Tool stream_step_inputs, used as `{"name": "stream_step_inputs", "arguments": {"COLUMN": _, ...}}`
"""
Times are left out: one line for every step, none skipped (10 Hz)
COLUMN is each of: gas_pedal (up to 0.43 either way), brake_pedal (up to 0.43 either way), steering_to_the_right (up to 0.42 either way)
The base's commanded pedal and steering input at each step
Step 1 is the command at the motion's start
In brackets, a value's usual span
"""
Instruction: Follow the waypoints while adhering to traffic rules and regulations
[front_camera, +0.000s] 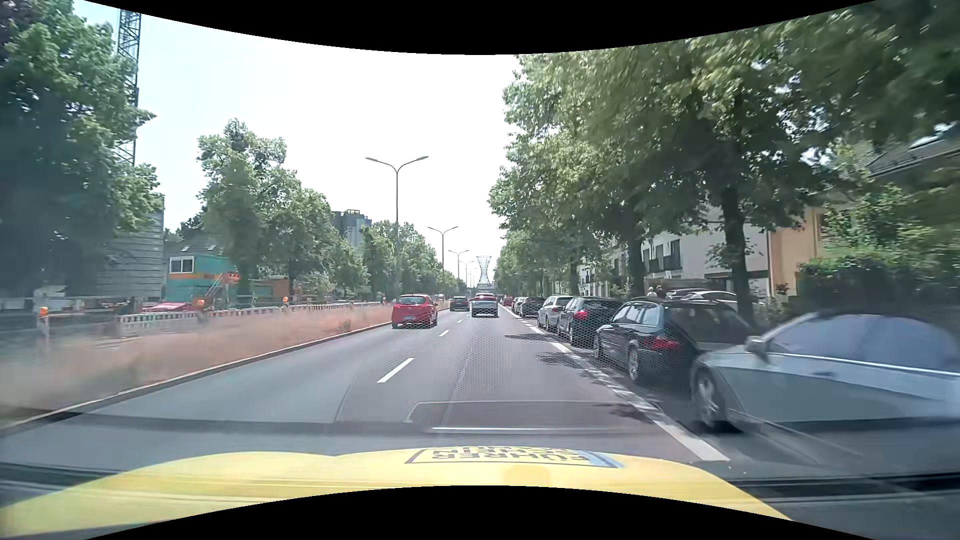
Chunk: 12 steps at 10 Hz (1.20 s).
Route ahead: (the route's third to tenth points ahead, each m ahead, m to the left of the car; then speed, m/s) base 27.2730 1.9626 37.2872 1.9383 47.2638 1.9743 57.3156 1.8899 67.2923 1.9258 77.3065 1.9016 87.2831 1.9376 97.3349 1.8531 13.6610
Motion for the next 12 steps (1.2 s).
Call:
{"name": "stream_step_inputs", "arguments": {"gas_pedal": 0.067, "brake_pedal": 0.000, "steering_to_the_right": -0.003}}
{"name": "stream_step_inputs", "arguments": {"gas_pedal": 0.067, "brake_pedal": 0.000, "steering_to_the_right": -0.003}}
{"name": "stream_step_inputs", "arguments": {"gas_pedal": 0.067, "brake_pedal": 0.000, "steering_to_the_right": -0.003}}
{"name": "stream_step_inputs", "arguments": {"gas_pedal": 0.067, "brake_pedal": 0.000, "steering_to_the_right": -0.003}}
{"name": "stream_step_inputs", "arguments": {"gas_pedal": 0.067, "brake_pedal": 0.000, "steering_to_the_right": -0.003}}
{"name": "stream_step_inputs", "arguments": {"gas_pedal": 0.067, "brake_pedal": 0.000, "steering_to_the_right": -0.003}}
{"name": "stream_step_inputs", "arguments": {"gas_pedal": 0.067, "brake_pedal": 0.000, "steering_to_the_right": -0.003}}
{"name": "stream_step_inputs", "arguments": {"gas_pedal": 0.067, "brake_pedal": 0.000, "steering_to_the_right": -0.003}}
{"name": "stream_step_inputs", "arguments": {"gas_pedal": 0.067, "brake_pedal": 0.000, "steering_to_the_right": -0.003}}
{"name": "stream_step_inputs", "arguments": {"gas_pedal": 0.067, "brake_pedal": 0.000, "steering_to_the_right": -0.003}}
{"name": "stream_step_inputs", "arguments": {"gas_pedal": 0.067, "brake_pedal": 0.000, "steering_to_the_right": -0.002}}
{"name": "stream_step_inputs", "arguments": {"gas_pedal": 0.067, "brake_pedal": 0.000, "steering_to_the_right": -0.001}}
